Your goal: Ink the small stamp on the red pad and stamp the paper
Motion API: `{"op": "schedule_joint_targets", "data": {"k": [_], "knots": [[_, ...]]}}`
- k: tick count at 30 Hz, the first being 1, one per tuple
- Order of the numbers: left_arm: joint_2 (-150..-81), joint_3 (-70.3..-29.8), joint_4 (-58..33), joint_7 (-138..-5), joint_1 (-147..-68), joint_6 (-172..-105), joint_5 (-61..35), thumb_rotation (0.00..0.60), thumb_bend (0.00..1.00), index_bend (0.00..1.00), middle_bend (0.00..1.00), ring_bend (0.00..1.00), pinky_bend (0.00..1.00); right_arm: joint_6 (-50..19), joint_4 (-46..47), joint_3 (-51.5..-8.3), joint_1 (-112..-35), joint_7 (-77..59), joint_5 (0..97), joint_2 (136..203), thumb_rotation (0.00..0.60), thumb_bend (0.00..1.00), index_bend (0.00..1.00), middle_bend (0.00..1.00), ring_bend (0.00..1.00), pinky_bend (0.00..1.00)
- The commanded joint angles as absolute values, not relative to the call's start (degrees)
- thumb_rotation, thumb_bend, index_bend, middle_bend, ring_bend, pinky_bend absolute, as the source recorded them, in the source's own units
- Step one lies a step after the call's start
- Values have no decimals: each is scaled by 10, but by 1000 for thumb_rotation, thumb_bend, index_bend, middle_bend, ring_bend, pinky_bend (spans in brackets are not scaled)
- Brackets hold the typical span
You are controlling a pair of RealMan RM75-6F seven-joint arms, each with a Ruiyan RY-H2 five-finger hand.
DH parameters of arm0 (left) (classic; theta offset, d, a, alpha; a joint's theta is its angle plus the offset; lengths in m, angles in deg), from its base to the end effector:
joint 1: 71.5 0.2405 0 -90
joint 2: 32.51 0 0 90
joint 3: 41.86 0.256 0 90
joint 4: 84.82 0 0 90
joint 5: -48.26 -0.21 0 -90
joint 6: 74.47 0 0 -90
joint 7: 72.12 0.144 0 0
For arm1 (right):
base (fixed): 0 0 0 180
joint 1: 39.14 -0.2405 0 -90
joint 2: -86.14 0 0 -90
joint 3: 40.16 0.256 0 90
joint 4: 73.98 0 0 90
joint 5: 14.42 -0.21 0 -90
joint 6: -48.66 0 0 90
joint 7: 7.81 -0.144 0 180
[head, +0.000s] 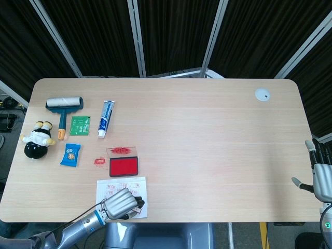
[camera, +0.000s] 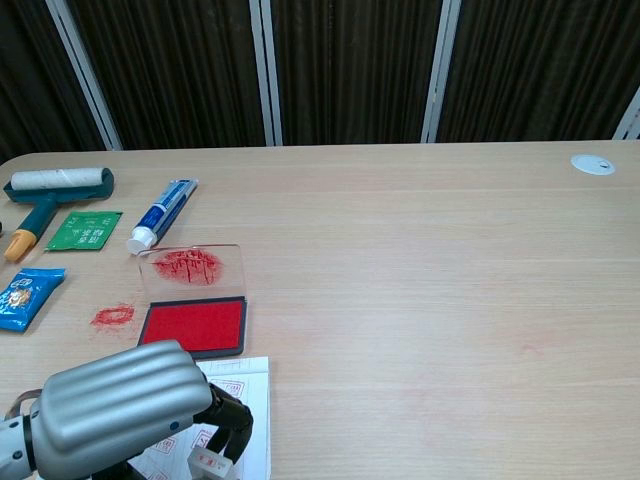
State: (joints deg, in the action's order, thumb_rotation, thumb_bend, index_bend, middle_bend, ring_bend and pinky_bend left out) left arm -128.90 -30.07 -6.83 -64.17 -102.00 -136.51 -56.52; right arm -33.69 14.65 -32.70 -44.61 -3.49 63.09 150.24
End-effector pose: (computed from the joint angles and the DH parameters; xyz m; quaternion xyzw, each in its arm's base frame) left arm -0.1807 0.1802 -0.0865 -0.8699 -0.2627 -0.3697 0.1939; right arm -0.3364 -0.2008 0.1808 0.5629 -0.3691 0.3398 0.6568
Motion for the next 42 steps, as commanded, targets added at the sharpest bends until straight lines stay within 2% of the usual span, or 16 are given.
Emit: {"op": "schedule_joint_targets", "data": {"k": [1, 42], "knots": [[-1296, -300, -77, -644, -1020, -1362, -562, 600, 582, 618, 572, 839, 918, -337, 146, -327, -446, -35, 631, 1502, 600, 0, 0, 0, 0, 0], [-1312, -291, -107, -641, -1020, -1350, -547, 600, 585, 627, 577, 839, 918, -334, 144, -325, -446, -34, 626, 1503, 600, 0, 0, 0, 0, 0]]}}
